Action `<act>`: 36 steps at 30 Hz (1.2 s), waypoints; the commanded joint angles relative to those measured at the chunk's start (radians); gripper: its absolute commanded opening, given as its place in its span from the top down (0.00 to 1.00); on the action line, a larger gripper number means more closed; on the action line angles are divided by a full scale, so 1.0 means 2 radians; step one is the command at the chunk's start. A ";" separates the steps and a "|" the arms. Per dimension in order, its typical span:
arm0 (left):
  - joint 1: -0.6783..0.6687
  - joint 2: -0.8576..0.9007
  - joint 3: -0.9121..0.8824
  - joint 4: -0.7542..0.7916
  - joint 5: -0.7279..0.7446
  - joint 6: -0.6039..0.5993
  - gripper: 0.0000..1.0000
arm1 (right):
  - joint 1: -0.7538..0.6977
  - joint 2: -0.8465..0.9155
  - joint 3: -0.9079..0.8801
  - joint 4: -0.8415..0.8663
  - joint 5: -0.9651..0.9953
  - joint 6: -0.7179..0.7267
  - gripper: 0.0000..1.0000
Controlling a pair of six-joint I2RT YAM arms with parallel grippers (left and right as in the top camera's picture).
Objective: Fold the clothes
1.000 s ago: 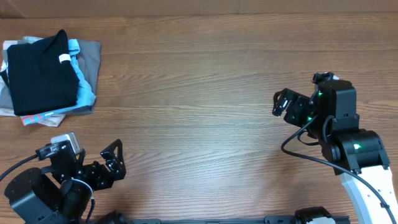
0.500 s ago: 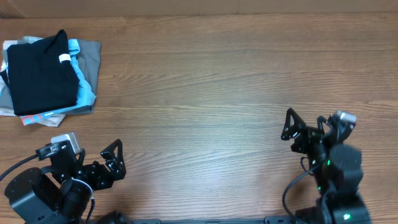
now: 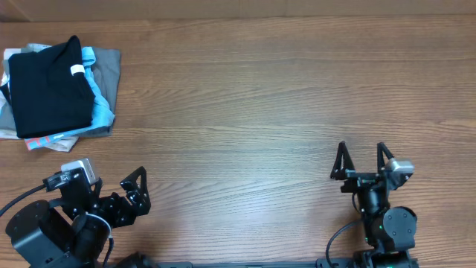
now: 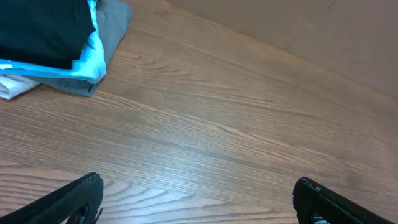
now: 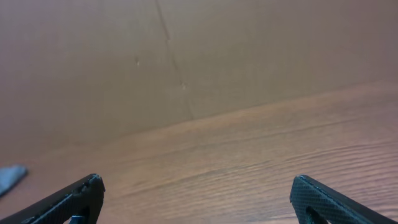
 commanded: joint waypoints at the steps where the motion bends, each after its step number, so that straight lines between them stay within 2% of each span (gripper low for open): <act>1: 0.000 0.001 -0.004 0.002 -0.002 -0.001 0.00 | -0.002 -0.029 -0.023 0.004 -0.014 -0.036 0.00; 5: 0.000 0.001 -0.004 0.002 -0.002 -0.001 0.00 | -0.002 -0.055 -0.024 -0.014 -0.022 -0.038 0.00; 10: 0.000 0.001 -0.004 0.002 -0.002 -0.001 0.00 | -0.002 -0.076 -0.024 -0.035 -0.051 -0.119 0.00; 13: 0.000 0.001 -0.004 0.002 -0.002 -0.001 0.00 | -0.002 -0.076 -0.024 -0.059 -0.052 -0.140 0.00; 36: -0.009 0.001 -0.004 0.002 -0.008 -0.001 0.00 | -0.002 -0.076 -0.024 -0.068 -0.048 -0.138 0.00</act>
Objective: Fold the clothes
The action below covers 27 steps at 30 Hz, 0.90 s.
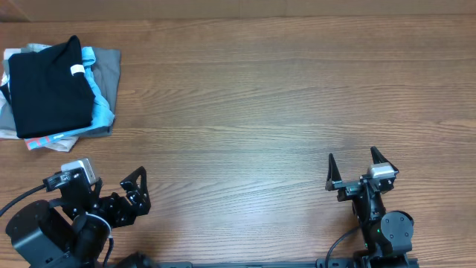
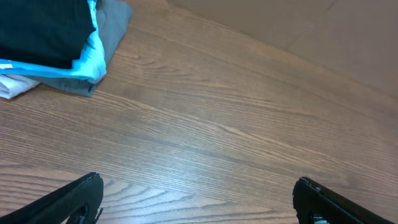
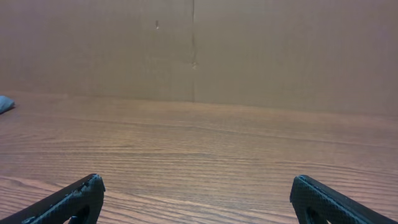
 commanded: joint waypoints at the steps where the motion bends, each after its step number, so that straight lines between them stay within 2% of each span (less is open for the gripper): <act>1: -0.012 0.001 -0.004 0.001 -0.010 -0.002 0.00 | -0.002 -0.005 -0.005 0.003 -0.005 -0.002 0.00; 9: -0.013 0.001 -0.004 -0.003 -0.010 -0.002 0.00 | -0.002 -0.005 -0.005 0.003 -0.005 -0.002 0.00; 13: -0.019 0.001 -0.004 -0.006 -0.067 0.000 0.00 | -0.002 -0.005 -0.005 0.003 -0.005 -0.002 0.00; 18: -0.042 0.001 -0.009 -0.002 -0.073 -0.006 0.00 | -0.002 -0.005 -0.005 0.003 -0.005 -0.002 0.00; 23: -0.130 0.001 -0.056 0.054 -0.062 -0.016 0.00 | -0.002 -0.005 -0.005 0.003 -0.005 -0.002 0.00; 27: -0.211 -0.001 -0.138 0.173 -0.094 -0.028 0.00 | -0.002 -0.005 -0.005 0.003 -0.005 -0.002 0.00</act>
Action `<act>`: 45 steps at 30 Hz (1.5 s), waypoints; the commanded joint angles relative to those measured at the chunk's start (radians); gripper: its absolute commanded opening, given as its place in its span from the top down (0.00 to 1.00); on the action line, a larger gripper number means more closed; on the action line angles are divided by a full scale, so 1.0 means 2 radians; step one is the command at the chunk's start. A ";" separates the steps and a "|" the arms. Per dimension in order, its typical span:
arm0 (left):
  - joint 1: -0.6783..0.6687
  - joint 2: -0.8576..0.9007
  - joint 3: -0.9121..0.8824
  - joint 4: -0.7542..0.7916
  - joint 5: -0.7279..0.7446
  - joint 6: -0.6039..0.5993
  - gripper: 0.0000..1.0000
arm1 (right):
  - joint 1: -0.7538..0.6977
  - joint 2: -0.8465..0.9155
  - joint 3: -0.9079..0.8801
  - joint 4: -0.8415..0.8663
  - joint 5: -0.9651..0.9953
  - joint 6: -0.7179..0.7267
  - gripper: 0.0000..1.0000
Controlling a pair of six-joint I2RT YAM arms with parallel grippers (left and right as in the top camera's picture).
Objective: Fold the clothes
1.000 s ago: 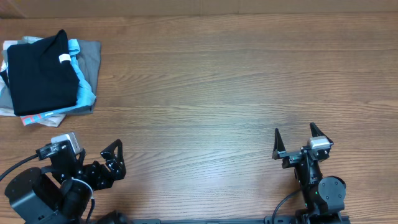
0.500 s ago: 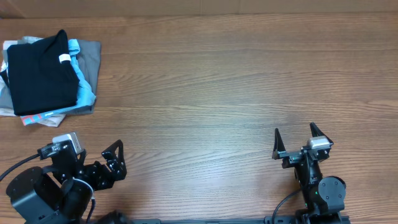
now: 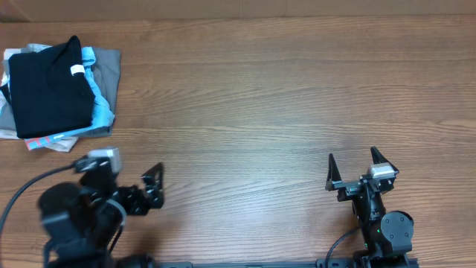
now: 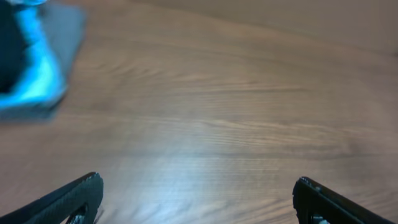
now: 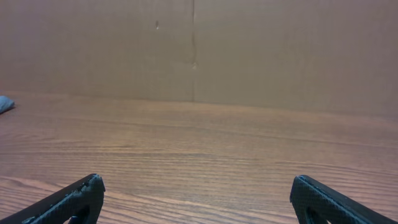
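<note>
A stack of folded clothes (image 3: 58, 89) lies at the table's far left: a black garment on top, light blue, grey and white ones under it. Its blue and grey edge (image 4: 37, 74) shows blurred at the left of the left wrist view. My left gripper (image 3: 152, 190) is open near the front left, well apart from the stack, nothing between its fingers (image 4: 74, 199). At the front right my right gripper (image 3: 353, 167) is open and empty over bare wood, its fingertips (image 5: 74, 200) wide apart.
The wooden table (image 3: 282, 97) stretches between the two arms. A brown cardboard wall (image 5: 199, 50) stands behind the table's far edge. A grey bit of cloth (image 5: 5, 103) peeks in at the far left of the right wrist view.
My left arm has shifted and turned to the right; its view is blurred and the clothes stack now sits at its left edge. The right arm has not moved.
At first both grippers were open near the front edge, the right one slightly farther up the table. The right arm then drew back toward the front edge and levelled. The left arm has now swung rightward. The stack has not moved.
</note>
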 commanded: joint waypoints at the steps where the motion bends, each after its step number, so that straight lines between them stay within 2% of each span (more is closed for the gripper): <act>1: -0.066 -0.002 -0.076 0.089 -0.045 -0.014 0.00 | -0.002 -0.005 -0.005 0.002 -0.005 -0.002 0.00; 5: -0.152 -0.010 -0.202 0.320 -0.130 -0.015 0.00 | -0.002 -0.005 -0.005 0.002 -0.005 -0.002 0.00; 8: -0.181 -0.020 -0.269 0.429 -0.174 -0.015 0.00 | -0.002 -0.005 -0.005 0.002 -0.005 -0.002 0.00; 10: -0.181 -0.034 -0.302 0.464 -0.190 -0.019 0.00 | -0.002 -0.005 -0.005 0.002 -0.005 -0.002 0.00; 14: -0.175 -0.086 -0.340 0.473 -0.205 -0.018 0.00 | -0.002 -0.005 -0.005 0.002 -0.005 -0.002 0.00; 21: -0.175 -0.189 -0.384 0.469 -0.210 0.025 0.00 | -0.002 -0.005 -0.005 0.002 -0.005 -0.002 0.00; 27: -0.175 -0.248 -0.406 0.450 -0.209 0.025 0.00 | -0.002 -0.005 -0.005 0.002 -0.005 -0.002 0.00; 36: -0.174 -0.265 -0.406 0.395 -0.218 0.026 0.00 | -0.002 -0.005 -0.005 0.002 -0.005 -0.002 0.00; 45: -0.152 -0.265 -0.406 0.397 -0.217 0.027 0.00 | -0.002 -0.005 -0.005 0.002 -0.005 -0.002 0.00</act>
